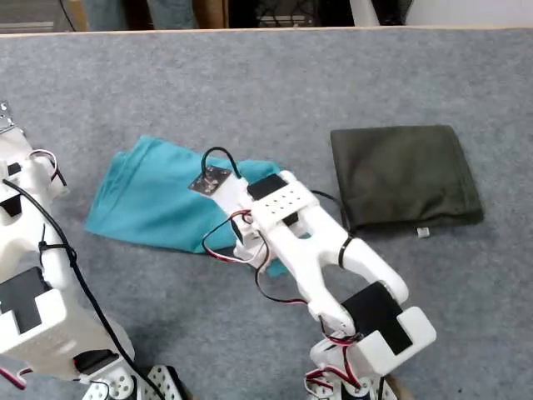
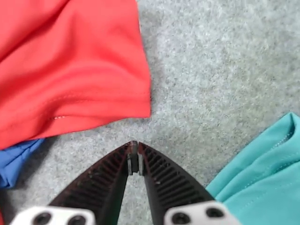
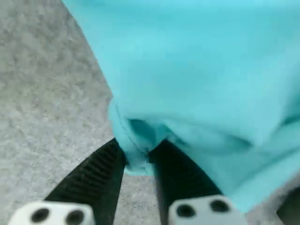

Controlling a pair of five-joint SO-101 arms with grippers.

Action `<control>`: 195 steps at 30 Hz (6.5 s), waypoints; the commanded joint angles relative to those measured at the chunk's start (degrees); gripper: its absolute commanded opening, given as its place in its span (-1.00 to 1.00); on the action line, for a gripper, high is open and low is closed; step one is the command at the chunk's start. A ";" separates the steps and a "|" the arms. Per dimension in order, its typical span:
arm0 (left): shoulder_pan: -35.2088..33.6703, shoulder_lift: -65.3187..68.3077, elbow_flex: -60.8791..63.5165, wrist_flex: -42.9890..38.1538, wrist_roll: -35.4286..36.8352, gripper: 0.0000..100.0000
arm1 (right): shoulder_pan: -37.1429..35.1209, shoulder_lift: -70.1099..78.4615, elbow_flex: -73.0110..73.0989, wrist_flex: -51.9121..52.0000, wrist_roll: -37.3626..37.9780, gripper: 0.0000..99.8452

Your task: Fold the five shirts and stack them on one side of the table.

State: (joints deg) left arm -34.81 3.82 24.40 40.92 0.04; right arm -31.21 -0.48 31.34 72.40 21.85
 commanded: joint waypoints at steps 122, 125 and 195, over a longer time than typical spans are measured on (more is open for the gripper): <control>0.04 -2.55 0.31 -0.44 0.18 -0.94 | -3.78 -5.85 -8.04 7.91 -4.66 -0.94; 0.04 -2.29 0.31 -0.62 -0.53 -0.94 | -5.98 -12.09 -13.85 13.45 -5.01 -0.94; 0.13 -2.29 0.31 -0.35 -6.59 -0.94 | -6.51 -19.47 -53.05 27.78 -19.34 -0.97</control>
State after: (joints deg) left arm -34.81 3.82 24.66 40.92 -6.20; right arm -39.91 -19.21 -20.26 99.91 2.95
